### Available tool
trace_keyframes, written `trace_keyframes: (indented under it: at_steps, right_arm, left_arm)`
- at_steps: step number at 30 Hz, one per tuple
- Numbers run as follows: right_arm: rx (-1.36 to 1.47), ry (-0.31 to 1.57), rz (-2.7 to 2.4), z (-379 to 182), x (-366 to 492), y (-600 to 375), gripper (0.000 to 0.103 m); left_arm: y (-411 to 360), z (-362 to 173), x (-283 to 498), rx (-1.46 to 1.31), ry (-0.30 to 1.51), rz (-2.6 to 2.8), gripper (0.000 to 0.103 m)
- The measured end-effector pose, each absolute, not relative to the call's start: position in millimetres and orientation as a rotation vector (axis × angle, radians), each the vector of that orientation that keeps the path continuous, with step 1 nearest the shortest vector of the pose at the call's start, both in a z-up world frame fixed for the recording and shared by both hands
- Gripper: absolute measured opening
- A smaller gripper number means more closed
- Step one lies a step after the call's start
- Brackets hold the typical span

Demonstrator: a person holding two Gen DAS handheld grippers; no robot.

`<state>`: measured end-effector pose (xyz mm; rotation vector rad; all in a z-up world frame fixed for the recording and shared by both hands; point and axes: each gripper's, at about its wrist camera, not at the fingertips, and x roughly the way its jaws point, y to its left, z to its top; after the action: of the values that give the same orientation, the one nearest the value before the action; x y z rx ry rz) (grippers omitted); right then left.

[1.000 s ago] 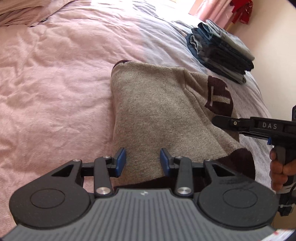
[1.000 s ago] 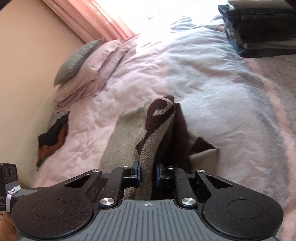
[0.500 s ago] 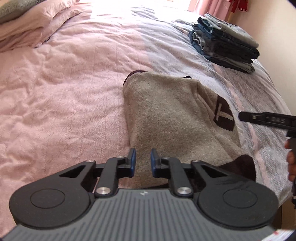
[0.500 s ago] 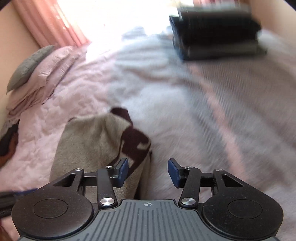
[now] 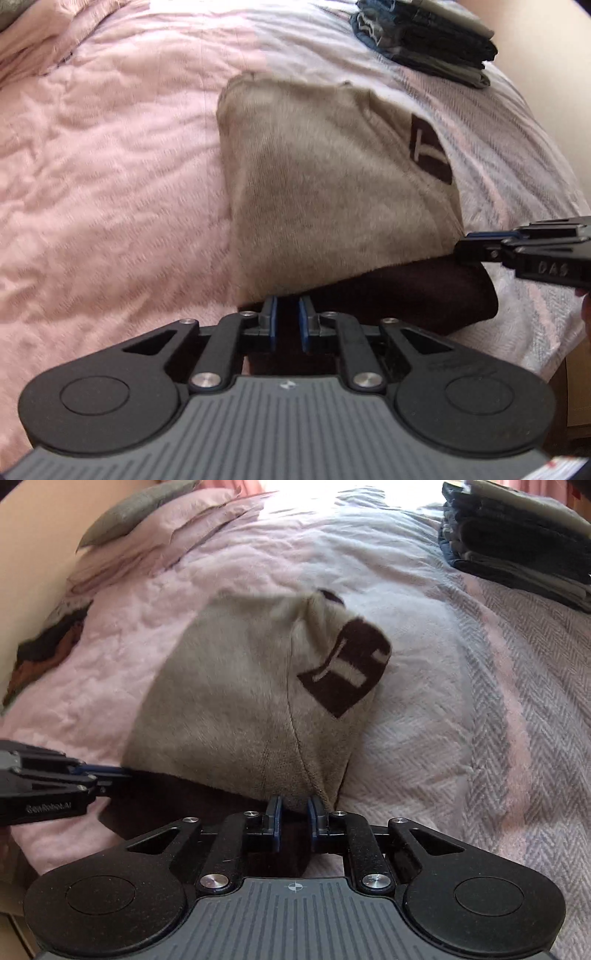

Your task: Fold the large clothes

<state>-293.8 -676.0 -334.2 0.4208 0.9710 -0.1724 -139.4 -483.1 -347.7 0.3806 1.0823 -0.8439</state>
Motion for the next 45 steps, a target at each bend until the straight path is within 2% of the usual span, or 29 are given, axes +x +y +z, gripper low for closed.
trace_keyframes:
  at_steps: [4,7,11,14,16,18,20,25,30,36,44,45]
  right_arm:
    - [0.411,0.842,-0.240,-312.5,-276.9,-694.4,0.011]
    - [0.409,0.776,-0.284,-325.1,-246.6,-709.8,0.011]
    - [0.469,0.886,-0.332,-371.4,-213.5,-731.2,0.011]
    - [0.521,0.850,-0.345,-368.7,-225.2,-737.0,0.012]
    - [0.553,0.834,-0.367,-355.4,-241.6,-738.1,0.019]
    - [0.606,0.799,-0.398,-339.2,-262.9,-736.7,0.044]
    - [0.691,0.756,-0.431,-324.5,-287.7,-731.0,0.048]
    - [0.937,0.692,-0.595,-304.1,-344.4,-688.0,0.051]
    - [1.213,0.521,-0.763,-315.6,-385.9,-613.0,0.065]
    - [1.516,0.291,-0.776,-374.7,-371.6,-574.2,0.066]
    - [1.538,0.090,-0.844,-427.6,-354.7,-577.1,0.066]
    - [1.538,0.062,-0.827,-429.6,-354.7,-579.4,0.060]
  left_arm:
    - [-491.1,-321.6,-115.2,0.320,0.991,-0.853,0.011]
    - [-518.1,-324.9,-92.4,0.303,0.925,-0.874,0.012]
    - [-552.4,-361.7,-73.7,0.338,0.957,-0.868,0.014]
    - [-552.7,-357.9,-77.3,0.390,0.920,-0.889,0.015]
    - [-540.8,-344.8,-79.0,0.377,0.919,-0.890,0.015]
    - [-523.6,-334.1,-79.4,0.362,0.937,-0.883,0.015]
    - [-507.3,-328.0,-79.9,0.377,0.956,-0.882,0.015]
    - [-475.9,-334.4,-66.1,0.408,1.056,-0.933,0.015]
    - [-457.0,-342.2,-46.5,0.469,1.087,-1.088,0.016]
    - [-439.2,-350.2,-18.8,0.507,1.140,-1.107,0.016]
    - [-440.1,-363.0,-13.9,0.532,1.161,-1.115,0.016]
    - [-441.3,-362.3,-14.3,0.528,1.163,-1.115,0.016]
